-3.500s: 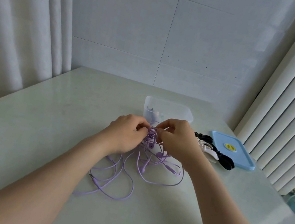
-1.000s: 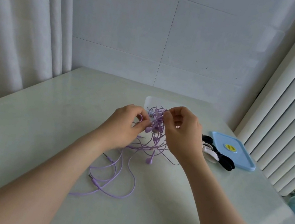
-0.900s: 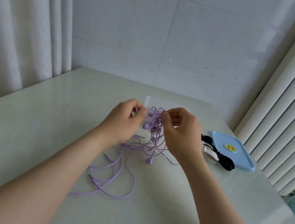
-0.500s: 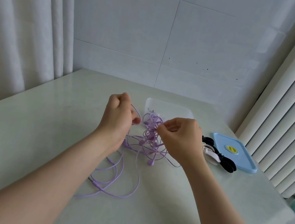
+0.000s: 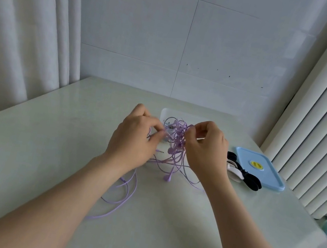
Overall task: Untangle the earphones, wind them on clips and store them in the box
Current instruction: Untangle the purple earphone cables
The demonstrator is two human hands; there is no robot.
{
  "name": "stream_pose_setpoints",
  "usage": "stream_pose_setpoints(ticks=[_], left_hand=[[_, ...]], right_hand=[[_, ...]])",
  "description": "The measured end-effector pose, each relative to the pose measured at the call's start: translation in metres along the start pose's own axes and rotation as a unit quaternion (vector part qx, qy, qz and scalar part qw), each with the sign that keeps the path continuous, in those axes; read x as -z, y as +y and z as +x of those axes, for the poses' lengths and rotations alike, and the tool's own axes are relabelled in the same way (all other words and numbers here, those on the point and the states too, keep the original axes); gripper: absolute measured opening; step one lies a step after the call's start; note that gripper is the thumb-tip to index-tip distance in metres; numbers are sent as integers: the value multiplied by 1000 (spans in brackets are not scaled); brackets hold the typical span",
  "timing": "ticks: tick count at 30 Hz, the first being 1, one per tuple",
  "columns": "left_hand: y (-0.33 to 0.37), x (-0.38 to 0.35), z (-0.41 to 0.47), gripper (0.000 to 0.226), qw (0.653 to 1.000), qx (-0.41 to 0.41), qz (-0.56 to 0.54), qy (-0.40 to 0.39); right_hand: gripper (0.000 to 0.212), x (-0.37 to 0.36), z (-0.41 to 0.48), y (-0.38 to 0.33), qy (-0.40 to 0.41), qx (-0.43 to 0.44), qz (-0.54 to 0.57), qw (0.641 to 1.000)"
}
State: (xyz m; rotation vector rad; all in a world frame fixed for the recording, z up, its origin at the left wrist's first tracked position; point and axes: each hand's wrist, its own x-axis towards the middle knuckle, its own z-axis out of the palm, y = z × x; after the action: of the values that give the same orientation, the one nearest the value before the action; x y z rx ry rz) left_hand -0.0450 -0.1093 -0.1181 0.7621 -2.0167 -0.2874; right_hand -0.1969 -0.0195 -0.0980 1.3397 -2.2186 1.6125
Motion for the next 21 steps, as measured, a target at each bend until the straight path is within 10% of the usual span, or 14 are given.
stream_pose_setpoints(ticks=[5, 15, 17, 21], left_hand=[[8, 0, 8, 22, 961, 196, -190, 31], [19, 25, 25, 25, 666, 330, -662, 98], [15, 25, 25, 24, 698, 338, -617, 136], [2, 20, 18, 15, 904, 236, -308, 182]], right_hand=[[8, 3, -3, -1, -50, 14, -22, 998], [9, 2, -9, -2, -138, 33, -60, 988], [8, 2, -7, -1, -121, 21, -73, 990], [7, 3, -6, 0, -107, 0, -85, 991]])
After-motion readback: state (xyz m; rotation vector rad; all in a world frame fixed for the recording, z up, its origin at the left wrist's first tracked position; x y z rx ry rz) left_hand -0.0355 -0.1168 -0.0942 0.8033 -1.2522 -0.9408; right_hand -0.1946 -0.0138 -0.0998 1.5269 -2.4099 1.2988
